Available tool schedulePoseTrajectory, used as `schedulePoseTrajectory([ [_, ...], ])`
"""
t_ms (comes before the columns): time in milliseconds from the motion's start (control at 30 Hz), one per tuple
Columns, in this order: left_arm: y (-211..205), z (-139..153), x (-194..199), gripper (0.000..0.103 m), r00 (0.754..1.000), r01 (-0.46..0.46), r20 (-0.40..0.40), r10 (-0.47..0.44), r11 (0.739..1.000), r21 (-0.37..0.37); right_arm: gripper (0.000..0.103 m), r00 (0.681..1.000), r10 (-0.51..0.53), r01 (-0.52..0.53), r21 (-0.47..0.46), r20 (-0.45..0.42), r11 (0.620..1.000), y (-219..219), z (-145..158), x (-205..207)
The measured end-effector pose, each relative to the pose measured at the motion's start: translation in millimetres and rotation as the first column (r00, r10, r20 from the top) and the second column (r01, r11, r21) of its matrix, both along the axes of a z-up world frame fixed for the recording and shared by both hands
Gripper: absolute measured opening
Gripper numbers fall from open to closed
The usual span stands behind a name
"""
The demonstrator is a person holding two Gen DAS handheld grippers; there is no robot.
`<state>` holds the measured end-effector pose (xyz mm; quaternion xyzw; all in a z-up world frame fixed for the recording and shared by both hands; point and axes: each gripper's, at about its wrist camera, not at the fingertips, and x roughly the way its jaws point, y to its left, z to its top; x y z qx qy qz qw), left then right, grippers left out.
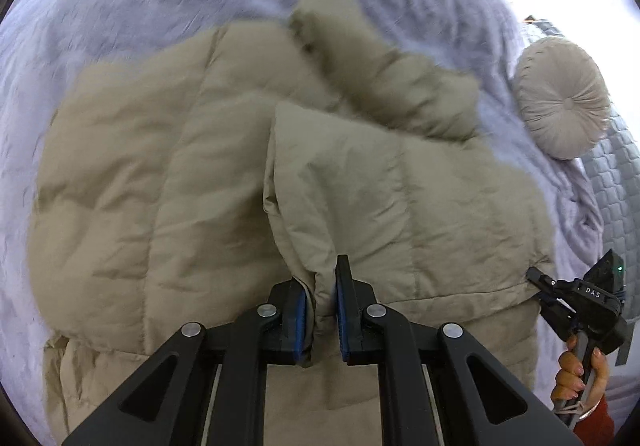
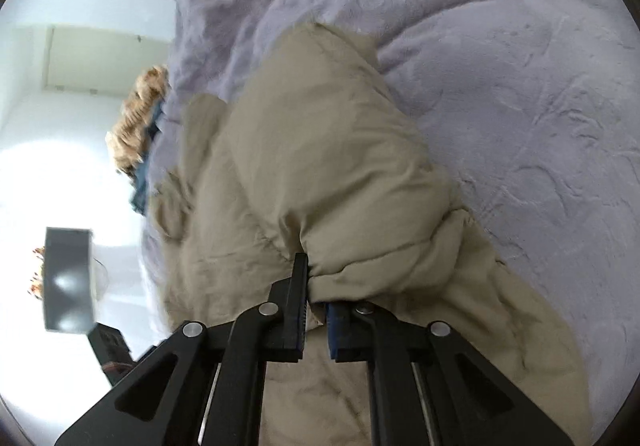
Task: Fold large clothes
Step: 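Fold the gripped jacket side inward with the left gripper while the right gripper holds fabric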
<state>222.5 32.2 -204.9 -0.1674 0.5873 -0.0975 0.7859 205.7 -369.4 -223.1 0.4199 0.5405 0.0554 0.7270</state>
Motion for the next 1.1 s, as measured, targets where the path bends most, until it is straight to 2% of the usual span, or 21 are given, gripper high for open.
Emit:
schedulePoseTrajectory([
  [100,10.8,2.7,-7.1,0.014,1.000,0.006,-0.013,-0.006,1.000,0.011,0.009,1.000,0.009,-0.008,0.021,-0.022,1.000,-0.8,-9.5,-5.1],
  [267,26.6,28.4,-20.6,0.014,0.999,0.034,0.029,-0.039,0.988,0.150,0.009,0.999,0.038,-0.038,0.007,-0.021,0.999,-3.7,3.2,-10.9],
  [400,30.5,47.4,-16.8,0.014,0.998,0.006,0.064,-0.015,0.990,0.142,0.010,0.995,0.101,-0.101,-0.051,-0.004,0.994,-0.9,31.1,-22.3],
  [467,26.3,54.9,-10.8,0.014,0.996,-0.003,0.091,-0.008,0.992,0.128,0.025,0.990,0.138,-0.135,-0.084,0.032,0.987,0.4,48.6,-28.5],
  [533,14.9,58.2,-1.2,0.014,0.994,0.004,0.111,-0.016,0.994,0.110,0.099,0.986,0.152,-0.143,-0.113,0.070,0.983,0.3,64.3,-31.3],
  [567,7.2,57.3,4.2,0.014,0.993,0.013,0.114,-0.026,0.994,0.108,0.101,0.985,0.143,-0.131,-0.126,0.092,0.983,-2.0,70.7,-31.0],
  [700,-22.1,45.3,23.5,0.014,0.993,0.018,0.114,-0.032,0.993,0.120,0.101,0.983,0.105,-0.079,-0.168,0.152,0.983,-19.5,85.8,-10.4],
  [767,-27.4,34.7,29.9,0.014,0.994,0.007,0.104,-0.020,0.992,0.125,0.100,0.985,0.055,-0.023,-0.189,0.162,0.982,-34.9,84.3,1.4],
  [833,-27.7,19.8,34.8,0.014,0.997,-0.002,0.081,-0.011,0.987,0.161,0.099,0.987,-0.018,0.044,-0.164,0.162,0.985,-55.7,72.8,20.0],
  [900,-26.5,8.1,36.6,0.014,0.998,-0.007,0.056,-0.003,0.984,0.178,0.097,0.986,-0.110,0.115,-0.034,0.124,0.993,-77.2,47.9,38.7],
  [967,-22.3,-2.6,36.5,0.014,0.999,-0.008,0.040,0.000,0.983,0.184,0.091,0.980,-0.188,0.177,0.153,0.062,0.972,-91.4,17.8,50.9],
  [1000,-21.2,-5.2,36.2,0.014,0.999,-0.007,0.038,0.000,0.982,0.189,0.085,0.973,-0.230,0.218,0.293,0.006,0.931,-94.8,-4.9,57.9],
  [1067,-20.2,-9.3,36.3,0.014,0.999,-0.003,0.033,-0.003,0.980,0.198,0.070,0.963,-0.262,0.261,0.443,-0.059,0.858,-87.7,-31.0,65.7],
  [1100,-20.3,-11.5,37.5,0.014,1.000,0.000,0.031,-0.006,0.979,0.204,0.050,0.964,-0.256,0.261,0.469,-0.075,0.844,-82.3,-38.0,71.4],
])
